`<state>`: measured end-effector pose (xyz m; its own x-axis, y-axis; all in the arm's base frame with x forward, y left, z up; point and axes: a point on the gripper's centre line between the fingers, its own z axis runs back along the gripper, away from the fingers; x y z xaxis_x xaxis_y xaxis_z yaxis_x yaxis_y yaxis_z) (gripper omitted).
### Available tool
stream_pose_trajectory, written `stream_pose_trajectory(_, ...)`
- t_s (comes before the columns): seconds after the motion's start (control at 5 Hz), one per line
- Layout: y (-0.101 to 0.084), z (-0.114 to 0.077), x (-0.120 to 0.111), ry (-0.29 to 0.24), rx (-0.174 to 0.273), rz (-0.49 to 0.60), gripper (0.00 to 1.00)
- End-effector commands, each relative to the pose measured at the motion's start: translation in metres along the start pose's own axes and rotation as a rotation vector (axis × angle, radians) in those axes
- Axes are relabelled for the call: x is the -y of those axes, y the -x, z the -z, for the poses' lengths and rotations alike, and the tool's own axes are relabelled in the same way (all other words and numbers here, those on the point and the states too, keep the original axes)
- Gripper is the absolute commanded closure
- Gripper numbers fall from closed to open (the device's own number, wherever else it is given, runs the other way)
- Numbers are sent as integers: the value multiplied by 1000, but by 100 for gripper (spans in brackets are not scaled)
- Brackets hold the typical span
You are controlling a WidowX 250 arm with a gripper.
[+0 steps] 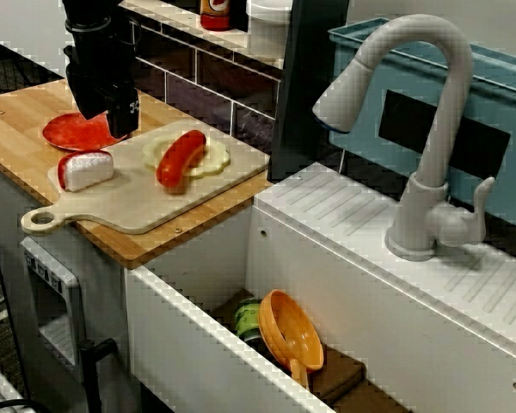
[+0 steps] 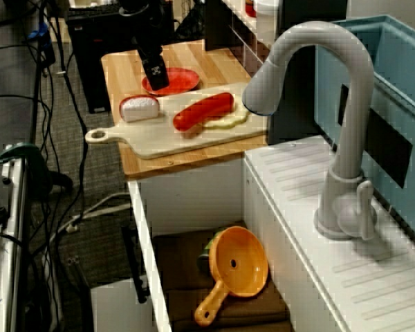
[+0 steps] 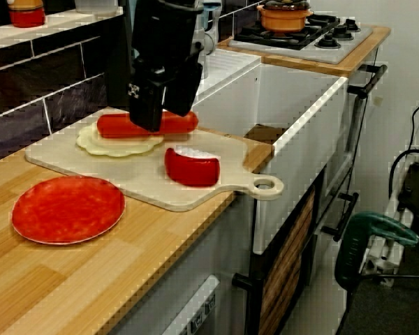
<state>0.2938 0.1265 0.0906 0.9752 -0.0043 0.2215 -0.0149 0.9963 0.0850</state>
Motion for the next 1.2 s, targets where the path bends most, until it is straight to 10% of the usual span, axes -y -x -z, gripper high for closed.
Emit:
stream_pose_trajectory(0.0,0,0,0,0,0,0,0)
stream_pose_trajectory(1.0,3,-11,-11,12,-27,17,0)
